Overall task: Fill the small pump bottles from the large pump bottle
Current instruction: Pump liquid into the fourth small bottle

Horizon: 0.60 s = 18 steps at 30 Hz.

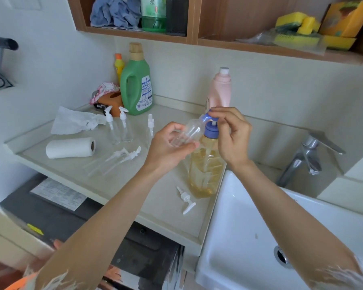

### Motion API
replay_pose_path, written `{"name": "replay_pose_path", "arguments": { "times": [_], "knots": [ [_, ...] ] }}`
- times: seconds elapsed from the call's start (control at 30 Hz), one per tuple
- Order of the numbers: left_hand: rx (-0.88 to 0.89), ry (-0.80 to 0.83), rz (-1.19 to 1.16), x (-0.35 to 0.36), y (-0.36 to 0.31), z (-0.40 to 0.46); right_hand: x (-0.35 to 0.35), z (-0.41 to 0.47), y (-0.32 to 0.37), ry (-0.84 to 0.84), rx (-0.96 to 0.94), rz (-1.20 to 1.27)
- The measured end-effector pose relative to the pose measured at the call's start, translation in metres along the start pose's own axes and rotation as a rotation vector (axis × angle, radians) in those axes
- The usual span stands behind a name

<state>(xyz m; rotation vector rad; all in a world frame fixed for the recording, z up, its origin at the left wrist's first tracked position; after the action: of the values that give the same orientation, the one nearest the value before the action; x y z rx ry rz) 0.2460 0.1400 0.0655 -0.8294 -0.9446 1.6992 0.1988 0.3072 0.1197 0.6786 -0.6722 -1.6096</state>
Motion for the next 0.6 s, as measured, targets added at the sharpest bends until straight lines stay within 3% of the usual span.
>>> {"name": "replay_pose_path", "arguments": {
  "times": [0.17,0.37,0.6],
  "knots": [
    [-0.021,0.019,0.035,0.000,0.009,-0.003,0.002,-0.011,-0.008,-0.031,-0.054,-0.031],
    [-0.087,0.033,-0.083,0.005,0.000,-0.006,0.000,-0.003,0.011,0.034,-0.088,-0.116],
    [-0.356,0.171,-0.378,0.025,0.000,-0.013,0.002,0.013,0.019,0.143,0.026,-0.114]
  ]
}}
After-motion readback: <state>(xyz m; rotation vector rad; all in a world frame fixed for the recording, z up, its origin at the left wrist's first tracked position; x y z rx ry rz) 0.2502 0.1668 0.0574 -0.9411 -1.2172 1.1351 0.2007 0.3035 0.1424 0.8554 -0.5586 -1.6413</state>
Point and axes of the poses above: each hand's wrist, its own z-axis towards the middle knuckle, its own x-axis out of the palm, y = z × x, the point moved 9 cm from there along z, towards the middle knuckle, and after that the axes turned 15 degrees about x, right-handed, at the moved point
